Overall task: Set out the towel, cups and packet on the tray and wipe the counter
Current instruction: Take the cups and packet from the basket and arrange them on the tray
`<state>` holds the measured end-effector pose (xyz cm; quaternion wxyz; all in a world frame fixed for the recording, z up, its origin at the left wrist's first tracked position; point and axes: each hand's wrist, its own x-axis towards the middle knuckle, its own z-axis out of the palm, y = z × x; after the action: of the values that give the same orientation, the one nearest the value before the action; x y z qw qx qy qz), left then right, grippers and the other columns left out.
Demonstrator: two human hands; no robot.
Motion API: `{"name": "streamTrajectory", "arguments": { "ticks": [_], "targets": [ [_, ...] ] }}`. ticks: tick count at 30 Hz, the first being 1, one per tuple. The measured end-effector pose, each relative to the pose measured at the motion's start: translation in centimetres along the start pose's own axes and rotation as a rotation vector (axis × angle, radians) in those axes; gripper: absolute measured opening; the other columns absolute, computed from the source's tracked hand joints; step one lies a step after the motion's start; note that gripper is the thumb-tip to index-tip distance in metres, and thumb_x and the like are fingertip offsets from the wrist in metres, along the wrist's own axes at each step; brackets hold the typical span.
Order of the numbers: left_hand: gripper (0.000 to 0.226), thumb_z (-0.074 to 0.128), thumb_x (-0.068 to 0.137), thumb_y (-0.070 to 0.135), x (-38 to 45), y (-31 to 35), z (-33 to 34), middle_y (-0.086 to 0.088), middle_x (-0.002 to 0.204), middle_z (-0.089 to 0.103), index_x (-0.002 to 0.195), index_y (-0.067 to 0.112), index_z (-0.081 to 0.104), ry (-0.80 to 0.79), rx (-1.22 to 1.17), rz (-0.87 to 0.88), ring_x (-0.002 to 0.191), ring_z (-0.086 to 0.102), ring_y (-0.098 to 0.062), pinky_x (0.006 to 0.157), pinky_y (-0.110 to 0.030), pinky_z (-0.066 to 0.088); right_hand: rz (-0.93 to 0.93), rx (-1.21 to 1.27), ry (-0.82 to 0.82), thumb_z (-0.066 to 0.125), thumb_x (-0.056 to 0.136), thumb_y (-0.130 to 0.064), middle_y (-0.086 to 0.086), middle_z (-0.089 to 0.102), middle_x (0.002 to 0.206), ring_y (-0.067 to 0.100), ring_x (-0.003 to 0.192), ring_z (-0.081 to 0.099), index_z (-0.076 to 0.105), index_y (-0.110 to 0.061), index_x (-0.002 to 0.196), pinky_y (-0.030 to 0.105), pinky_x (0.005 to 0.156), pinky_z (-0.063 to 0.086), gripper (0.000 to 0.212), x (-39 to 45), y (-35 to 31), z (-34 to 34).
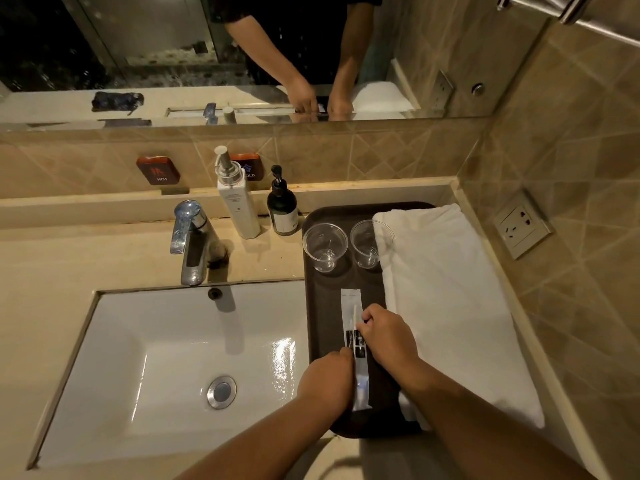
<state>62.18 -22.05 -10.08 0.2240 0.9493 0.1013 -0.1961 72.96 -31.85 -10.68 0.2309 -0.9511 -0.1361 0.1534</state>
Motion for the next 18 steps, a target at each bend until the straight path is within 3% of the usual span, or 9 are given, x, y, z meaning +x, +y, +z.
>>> {"name": "streamTrajectory", "arguments": {
  "ticks": [8,13,16,18],
  "targets": [
    [0.024,0.056,0.093,0.02,-0.4,-0.2,-0.1,-0.009,0.101,0.065,0.116,0.013,0.052,0.04,0.016,0.027,0.086,0.065,-0.028,0.073,-0.036,0.051,-0.031,-0.003,0.02,0.058,0.096,-0.023,-0.001,0.058,0.074,0.014,0.063,0.05,0.053,-0.02,0.075,0.018,0.049,0.028,0.021,-0.5,-0.2,-0.6],
    [0.019,0.045,0.096,0.035,-0.2,-1.0,-2.0,-0.003,0.092,0.063,0.103,0.019,0.055,0.168,0.003,0.027,0.077,0.063,-0.024,0.068,-0.035,0.053,-0.1,-0.102,0.027,0.053,0.099,-0.026,-0.004,0.053,0.079,0.011,0.06,0.045,0.048,-0.024,0.075,0.019,0.048,0.025,0.024,-0.9,-0.2,-0.9],
    [0.015,0.048,0.096,0.035,0.3,-1.5,-4.1,0.0,0.091,0.062,0.097,0.021,0.054,0.279,0.056,0.052,0.072,0.057,-0.017,0.063,-0.031,0.048,-0.173,-0.228,0.037,0.052,0.097,-0.032,-0.006,0.052,0.086,0.01,0.067,0.047,0.057,-0.024,0.086,0.019,0.051,0.025,0.014,-1.0,-0.4,-1.4],
    [0.016,0.048,0.095,0.034,0.8,-1.7,-5.6,-0.002,0.096,0.062,0.099,0.021,0.056,0.346,0.182,0.1,0.08,0.056,-0.019,0.07,-0.032,0.044,-0.261,-0.31,0.04,0.053,0.094,-0.037,-0.004,0.057,0.097,0.014,0.082,0.054,0.064,-0.023,0.105,0.022,0.063,0.036,0.02,-1.0,-0.6,-1.9]
  ]
}}
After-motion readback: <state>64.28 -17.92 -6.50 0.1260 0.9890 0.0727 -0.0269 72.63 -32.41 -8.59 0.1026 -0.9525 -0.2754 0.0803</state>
